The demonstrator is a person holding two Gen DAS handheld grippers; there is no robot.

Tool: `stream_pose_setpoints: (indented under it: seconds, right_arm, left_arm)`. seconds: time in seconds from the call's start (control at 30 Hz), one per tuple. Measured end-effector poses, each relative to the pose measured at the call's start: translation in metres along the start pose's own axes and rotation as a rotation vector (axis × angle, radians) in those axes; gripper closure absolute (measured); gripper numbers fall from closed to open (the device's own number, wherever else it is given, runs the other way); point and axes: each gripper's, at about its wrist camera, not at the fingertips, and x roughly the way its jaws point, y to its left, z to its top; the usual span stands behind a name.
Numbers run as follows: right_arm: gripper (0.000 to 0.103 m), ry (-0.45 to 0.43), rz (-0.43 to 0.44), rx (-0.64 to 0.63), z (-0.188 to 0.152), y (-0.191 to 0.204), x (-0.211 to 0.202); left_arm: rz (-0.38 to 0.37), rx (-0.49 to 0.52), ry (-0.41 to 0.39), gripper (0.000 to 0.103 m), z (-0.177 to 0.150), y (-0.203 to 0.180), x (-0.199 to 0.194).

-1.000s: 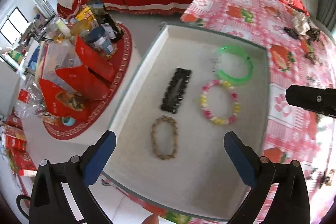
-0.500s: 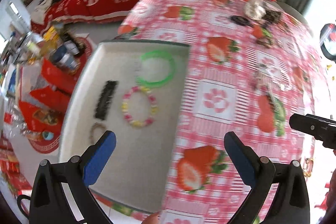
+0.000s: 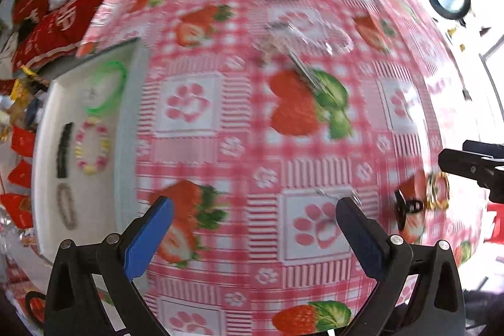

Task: Organize jewelry
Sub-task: 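Move both open tools back over the remaining jewelry, then grasp the silver pendant with the left tool while the right tool grasps the yellow cord with gold ring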

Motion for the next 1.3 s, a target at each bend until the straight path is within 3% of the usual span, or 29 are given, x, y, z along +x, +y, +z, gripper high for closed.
stream_pose_setpoints:
  seconds: [0.5, 0.63, 0.77, 0.87, 0.93, 1.03, 1.1, 1.2, 1.3]
  right_arm:
    - [0.017, 0.075, -0.119, 0.031, -0.048, -0.046, 0.018]
    - [0.018, 0.072, -0.137, 0.048, -0.051, -0.057, 0.023]
    - [0.033, 0.081, -0.149, 0.034, -0.051, -0.059, 0.03]
    - [0.035, 0.079, -0.163, 0.005, -0.05, -0.057, 0.035]
    - [0.037, 0.074, -0.182, -0.028, -0.05, -0.051, 0.036]
    - [0.039, 0.07, -0.206, -0.06, -0.052, -0.043, 0.037]
    - [0.042, 0.067, -0.208, -0.072, -0.053, -0.039, 0.038]
    - [0.054, 0.062, -0.2, -0.1, -0.055, -0.029, 0.037]
    - [0.08, 0.055, -0.193, -0.115, -0.056, -0.02, 0.034]
  left_arm:
    - [-0.043, 0.105, 0.031, 0.004, -0.013, -0.045, 0.021]
    - [-0.045, 0.12, 0.052, 0.019, -0.015, -0.051, 0.027]
    - [-0.045, 0.123, 0.062, 0.019, -0.016, -0.056, 0.031]
    - [-0.045, 0.131, 0.067, 0.019, -0.016, -0.06, 0.033]
    - [-0.049, 0.134, 0.072, 0.027, -0.019, -0.066, 0.033]
    - [-0.047, 0.132, 0.071, 0.027, -0.019, -0.069, 0.033]
    - [-0.058, 0.13, 0.072, 0.033, -0.02, -0.071, 0.033]
    - [-0.063, 0.142, 0.07, 0.041, -0.021, -0.073, 0.032]
    - [-0.069, 0.143, 0.066, 0.054, -0.02, -0.077, 0.029]
